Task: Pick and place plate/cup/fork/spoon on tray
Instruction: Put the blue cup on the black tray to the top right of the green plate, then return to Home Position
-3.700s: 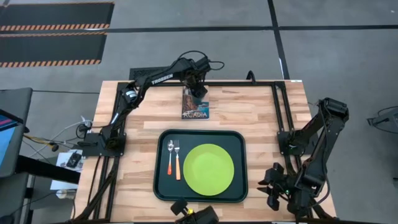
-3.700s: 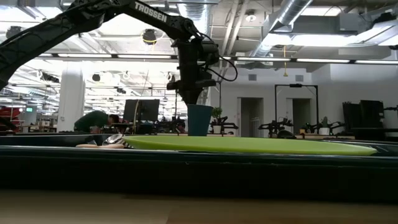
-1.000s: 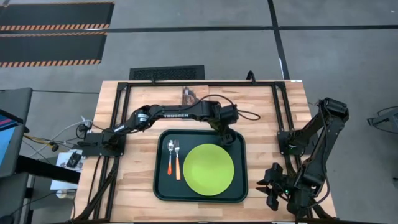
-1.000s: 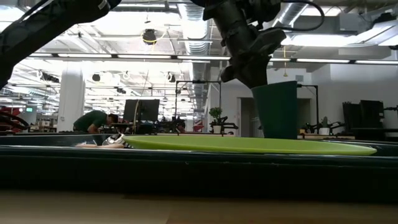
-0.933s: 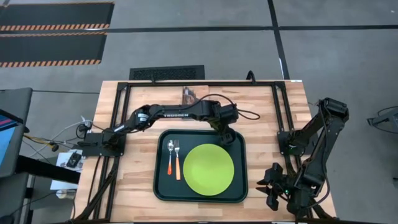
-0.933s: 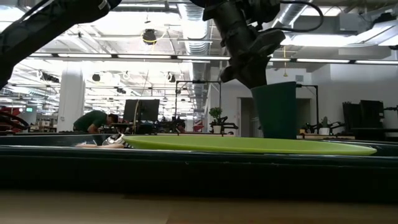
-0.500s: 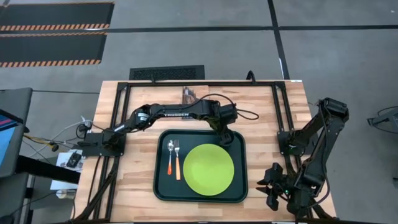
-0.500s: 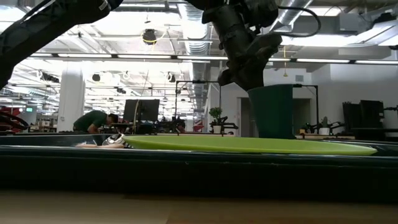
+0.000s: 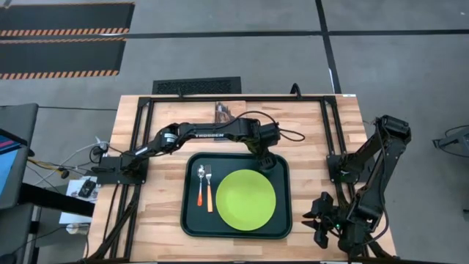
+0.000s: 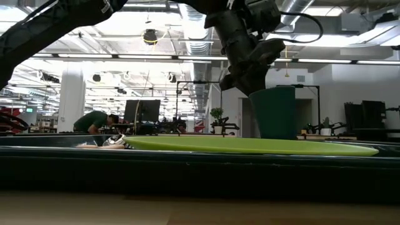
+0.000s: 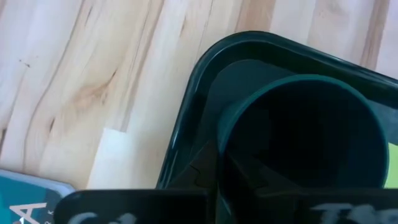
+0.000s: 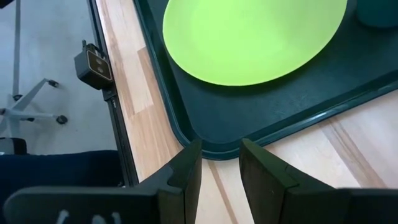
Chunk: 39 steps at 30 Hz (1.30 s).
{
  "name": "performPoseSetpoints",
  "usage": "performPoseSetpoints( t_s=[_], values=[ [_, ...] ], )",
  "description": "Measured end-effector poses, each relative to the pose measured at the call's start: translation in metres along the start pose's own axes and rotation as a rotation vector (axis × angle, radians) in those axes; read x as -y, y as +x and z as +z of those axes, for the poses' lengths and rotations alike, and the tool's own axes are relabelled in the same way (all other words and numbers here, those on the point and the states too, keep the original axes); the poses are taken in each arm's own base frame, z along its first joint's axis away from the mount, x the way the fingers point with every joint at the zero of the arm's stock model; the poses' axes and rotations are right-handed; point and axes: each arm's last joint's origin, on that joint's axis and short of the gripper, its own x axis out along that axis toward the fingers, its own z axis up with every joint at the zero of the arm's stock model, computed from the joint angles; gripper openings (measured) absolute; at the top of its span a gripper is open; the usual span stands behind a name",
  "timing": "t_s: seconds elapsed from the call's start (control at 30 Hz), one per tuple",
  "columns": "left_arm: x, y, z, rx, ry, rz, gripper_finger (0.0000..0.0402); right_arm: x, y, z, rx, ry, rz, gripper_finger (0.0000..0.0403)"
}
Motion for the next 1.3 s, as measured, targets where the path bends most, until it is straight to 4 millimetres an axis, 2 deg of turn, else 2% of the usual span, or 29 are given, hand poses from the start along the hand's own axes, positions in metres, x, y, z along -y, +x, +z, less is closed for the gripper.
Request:
performPoseSetpoints(
  t_s=[0.23,0.47,0.63,0.83,0.93,1.03,1.13,1.3],
  values=[
    [0.000,0.003,-0.001,-0.006,0.003,0.011,0.0034,0.000,0.000,0.000,0.000,0.000,0.001,0.0134],
    [0.006,0.003,0.001,0.023,0.037,0.018,0.0111,0.000,0.000,0.000,-0.001,-0.001,0.001,0.0134],
    [0.008,-0.004,0.006,0.066,0.041,0.050,0.0170,0.000,0.000,0.000,0.000,0.000,0.002,0.0134],
    [0.008,-0.014,0.009,0.093,0.034,0.042,0.0216,0.000,0.000,0.000,0.000,0.000,0.002,0.0134],
    [0.012,-0.030,0.010,0.104,0.038,-0.033,0.0226,0.000,0.000,0.000,0.000,0.001,0.001,0.0134],
    [0.014,-0.058,0.012,0.130,0.063,-0.150,0.0229,0.000,0.002,0.002,0.000,-0.006,-0.005,0.0134],
    [0.017,-0.101,0.012,0.183,0.068,-0.269,0.0229,0.001,0.003,0.003,-0.041,0.001,-0.007,0.0134],
    [0.034,-0.190,-0.006,0.280,0.182,-0.398,0.0229,-0.001,0.005,0.002,-0.172,0.011,0.011,0.0134]
  ],
)
